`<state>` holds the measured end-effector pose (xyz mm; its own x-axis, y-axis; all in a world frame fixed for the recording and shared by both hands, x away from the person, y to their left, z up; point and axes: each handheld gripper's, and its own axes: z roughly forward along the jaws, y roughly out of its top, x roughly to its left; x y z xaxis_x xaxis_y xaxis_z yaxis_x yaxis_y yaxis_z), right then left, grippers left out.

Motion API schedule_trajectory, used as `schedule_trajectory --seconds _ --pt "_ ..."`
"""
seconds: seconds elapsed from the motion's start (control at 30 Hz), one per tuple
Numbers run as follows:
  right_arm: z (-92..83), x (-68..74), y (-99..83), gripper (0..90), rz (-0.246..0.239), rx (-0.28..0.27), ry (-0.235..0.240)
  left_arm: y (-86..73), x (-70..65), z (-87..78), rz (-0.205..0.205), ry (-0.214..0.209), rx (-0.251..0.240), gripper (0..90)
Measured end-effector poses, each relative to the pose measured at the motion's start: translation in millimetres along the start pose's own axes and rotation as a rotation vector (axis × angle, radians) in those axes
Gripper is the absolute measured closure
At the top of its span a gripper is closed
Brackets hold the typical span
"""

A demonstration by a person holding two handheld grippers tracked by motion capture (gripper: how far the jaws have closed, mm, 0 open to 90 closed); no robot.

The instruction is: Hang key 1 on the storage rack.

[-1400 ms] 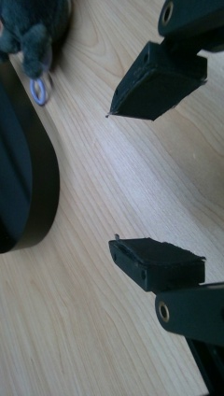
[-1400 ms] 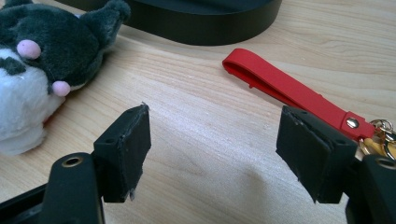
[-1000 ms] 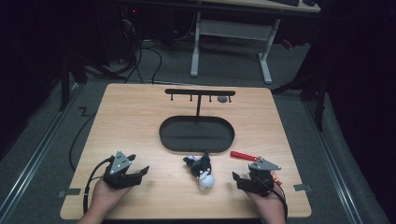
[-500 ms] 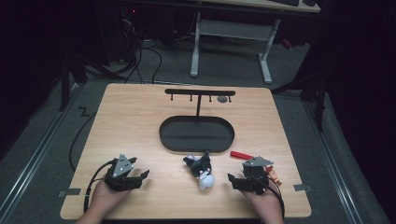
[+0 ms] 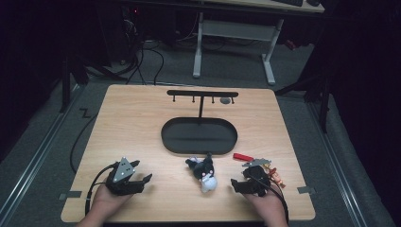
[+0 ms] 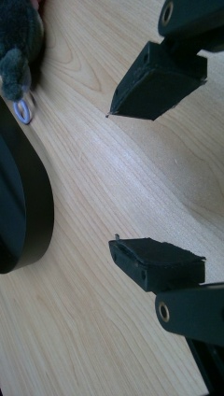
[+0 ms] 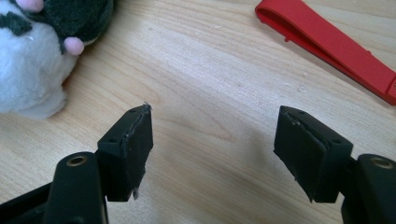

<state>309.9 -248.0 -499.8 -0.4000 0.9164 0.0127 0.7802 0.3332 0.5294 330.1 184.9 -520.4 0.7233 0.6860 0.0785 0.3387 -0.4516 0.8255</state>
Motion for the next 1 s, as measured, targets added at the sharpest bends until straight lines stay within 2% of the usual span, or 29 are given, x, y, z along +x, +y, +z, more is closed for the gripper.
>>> schedule_trajectory --seconds 0.27,0.37,0.53,1.0 --pt "-0.5 -1.4 8.5 28.3 -0.003 0.055 0.037 -0.9 2.3 -1.3 -0.004 -0.002 0.002 29.8" --pt "-1.7 -2.8 11.8 28.3 -0.010 0.071 0.036 -1.0 1.8 -1.3 -0.006 -0.004 0.002 29.8" --pt "-2.5 -1.6 17.2 28.2 -0.052 0.116 0.037 -1.0 1.4 -0.7 -0.002 -0.010 0.004 29.8" --pt "-4.1 2.6 27.4 27.0 -0.087 0.204 0.057 -1.1 -0.5 0.8 0.001 -0.013 0.009 29.8"
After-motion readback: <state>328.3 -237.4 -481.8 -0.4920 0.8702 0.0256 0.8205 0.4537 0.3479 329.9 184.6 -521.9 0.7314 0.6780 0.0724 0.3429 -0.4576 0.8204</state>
